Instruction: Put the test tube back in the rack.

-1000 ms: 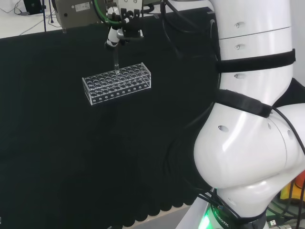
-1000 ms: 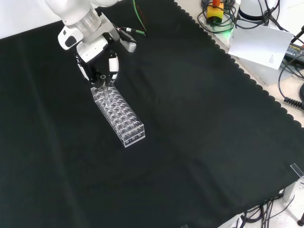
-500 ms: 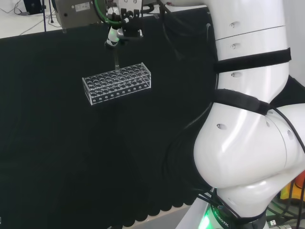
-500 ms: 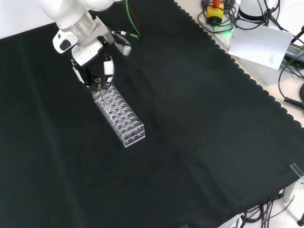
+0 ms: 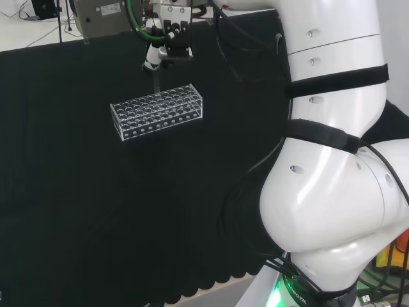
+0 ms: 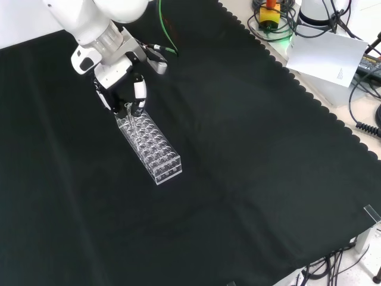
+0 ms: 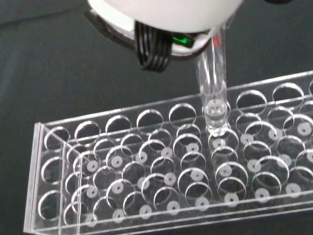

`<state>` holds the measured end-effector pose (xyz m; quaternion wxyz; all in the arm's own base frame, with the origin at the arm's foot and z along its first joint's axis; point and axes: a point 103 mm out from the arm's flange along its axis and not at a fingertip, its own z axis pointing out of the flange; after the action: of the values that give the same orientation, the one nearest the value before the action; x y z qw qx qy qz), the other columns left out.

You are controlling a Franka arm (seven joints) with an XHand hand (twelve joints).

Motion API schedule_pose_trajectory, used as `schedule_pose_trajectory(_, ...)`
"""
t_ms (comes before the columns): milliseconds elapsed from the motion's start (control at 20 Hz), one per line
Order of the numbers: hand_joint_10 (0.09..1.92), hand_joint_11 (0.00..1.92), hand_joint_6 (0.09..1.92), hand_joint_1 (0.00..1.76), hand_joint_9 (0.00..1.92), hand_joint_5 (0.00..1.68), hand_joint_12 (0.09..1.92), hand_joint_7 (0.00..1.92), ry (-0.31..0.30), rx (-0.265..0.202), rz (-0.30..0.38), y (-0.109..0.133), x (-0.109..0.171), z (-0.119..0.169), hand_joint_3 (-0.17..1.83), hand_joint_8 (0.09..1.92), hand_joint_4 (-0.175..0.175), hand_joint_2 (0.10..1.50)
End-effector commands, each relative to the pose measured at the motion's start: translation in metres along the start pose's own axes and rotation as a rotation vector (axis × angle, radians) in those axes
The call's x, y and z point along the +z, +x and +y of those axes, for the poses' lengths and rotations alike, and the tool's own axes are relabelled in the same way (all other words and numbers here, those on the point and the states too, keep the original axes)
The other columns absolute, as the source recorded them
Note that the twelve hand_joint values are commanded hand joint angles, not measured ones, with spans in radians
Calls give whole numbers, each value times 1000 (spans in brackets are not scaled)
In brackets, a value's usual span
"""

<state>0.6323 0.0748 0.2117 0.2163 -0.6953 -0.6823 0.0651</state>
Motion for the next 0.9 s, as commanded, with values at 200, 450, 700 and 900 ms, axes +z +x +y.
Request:
schedule_pose_trajectory(200,87,1148,279,1438,1570,1339,978,1423,18,0,13,-5,11,-2,584,660,-175,637)
schedule_pose_trajectory(450,87,1147,279,1438,1570,1340,978,1423,30,-3,24,-4,19,-1,584,659,-175,637)
schedule_pose_trajectory(700,87,1147,278,1438,1571,1340,978,1423,37,-2,29,-1,21,-1,584,659,-175,638)
schedule_pose_trajectory(900,87,1146,277,1438,1570,1340,979,1423,47,-9,27,-1,31,-1,583,659,-175,638)
